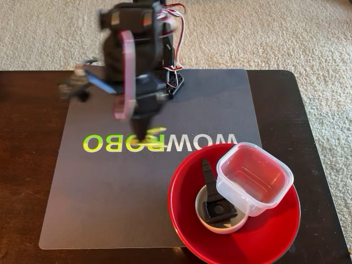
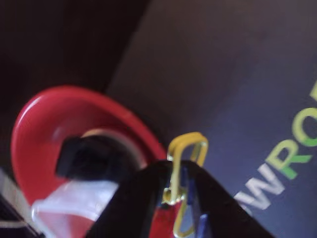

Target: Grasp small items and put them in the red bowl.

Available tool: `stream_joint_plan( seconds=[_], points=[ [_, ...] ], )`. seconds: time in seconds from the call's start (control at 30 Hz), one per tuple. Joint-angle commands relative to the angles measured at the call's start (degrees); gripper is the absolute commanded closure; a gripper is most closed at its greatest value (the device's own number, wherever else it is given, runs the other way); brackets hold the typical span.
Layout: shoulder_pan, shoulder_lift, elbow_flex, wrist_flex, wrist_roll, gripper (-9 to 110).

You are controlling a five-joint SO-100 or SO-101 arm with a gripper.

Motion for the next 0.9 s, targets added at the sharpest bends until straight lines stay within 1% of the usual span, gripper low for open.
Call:
stream_joint_plan(
  seconds=[0.0, 0.17, 0.27, 0.37, 0.4, 0.43, 0.5, 0.57, 0.67, 0.73, 0.8, 0.87],
  points=[
    [-7.03, -3.34, -3.43, -2.99, 0.18, 101],
    [-10.46, -14.41, -5.19, -10.72, 2.29, 101],
    [-11.25, -21.88, -9.49, -10.9, 2.11, 101],
    [-11.87, -25.75, -11.43, -10.99, 1.67, 101],
    [-12.13, -26.1, -11.43, -10.99, 1.49, 99],
    [-12.3, -26.19, -11.25, -10.99, 1.23, 94],
    [-12.39, -25.49, -10.81, -10.9, 0.7, 84],
    [-12.39, -24.43, -10.72, -10.46, 0.0, 81],
    [-11.78, -21.09, -10.11, -9.14, -1.85, 81],
    [-10.63, -16.0, -7.12, -7.82, -4.83, 81],
    [-8.26, -8.53, -1.49, -6.06, -8.96, 81],
    [-5.63, 1.58, 9.05, -5.45, -11.16, 81]
  ],
)
